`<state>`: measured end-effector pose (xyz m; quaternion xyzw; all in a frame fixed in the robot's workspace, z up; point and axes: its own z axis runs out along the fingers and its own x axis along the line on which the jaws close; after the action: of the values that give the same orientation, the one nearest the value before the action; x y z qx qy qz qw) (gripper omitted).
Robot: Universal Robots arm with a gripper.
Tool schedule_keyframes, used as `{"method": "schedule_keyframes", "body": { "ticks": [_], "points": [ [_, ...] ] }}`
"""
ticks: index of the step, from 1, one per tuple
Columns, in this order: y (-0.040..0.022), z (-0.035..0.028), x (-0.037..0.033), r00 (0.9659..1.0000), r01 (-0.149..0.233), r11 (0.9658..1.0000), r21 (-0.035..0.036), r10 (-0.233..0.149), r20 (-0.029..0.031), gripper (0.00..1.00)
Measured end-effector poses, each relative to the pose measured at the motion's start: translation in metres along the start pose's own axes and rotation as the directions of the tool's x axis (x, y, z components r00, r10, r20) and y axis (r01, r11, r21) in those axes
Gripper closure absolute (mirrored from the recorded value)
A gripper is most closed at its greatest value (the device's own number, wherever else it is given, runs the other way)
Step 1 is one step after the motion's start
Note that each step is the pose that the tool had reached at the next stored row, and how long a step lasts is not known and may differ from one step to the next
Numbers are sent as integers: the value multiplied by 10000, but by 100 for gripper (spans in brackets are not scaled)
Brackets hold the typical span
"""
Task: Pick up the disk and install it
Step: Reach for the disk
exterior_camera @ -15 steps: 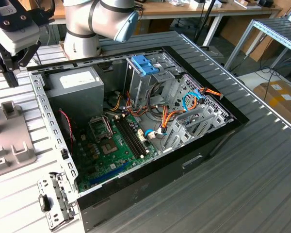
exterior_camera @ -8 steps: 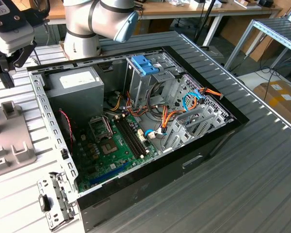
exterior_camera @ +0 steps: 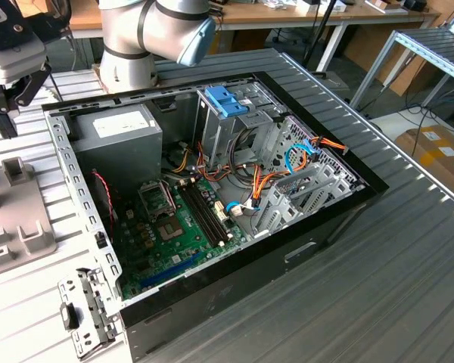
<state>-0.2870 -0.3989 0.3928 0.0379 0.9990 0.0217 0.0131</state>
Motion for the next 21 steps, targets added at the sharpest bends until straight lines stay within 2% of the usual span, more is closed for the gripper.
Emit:
{"method": "schedule_keyframes", "body": {
  "ticks": [21],
  "points": [
    [-8,-3,106,10000,0,10000,0,0,0,89]
  ]
}}
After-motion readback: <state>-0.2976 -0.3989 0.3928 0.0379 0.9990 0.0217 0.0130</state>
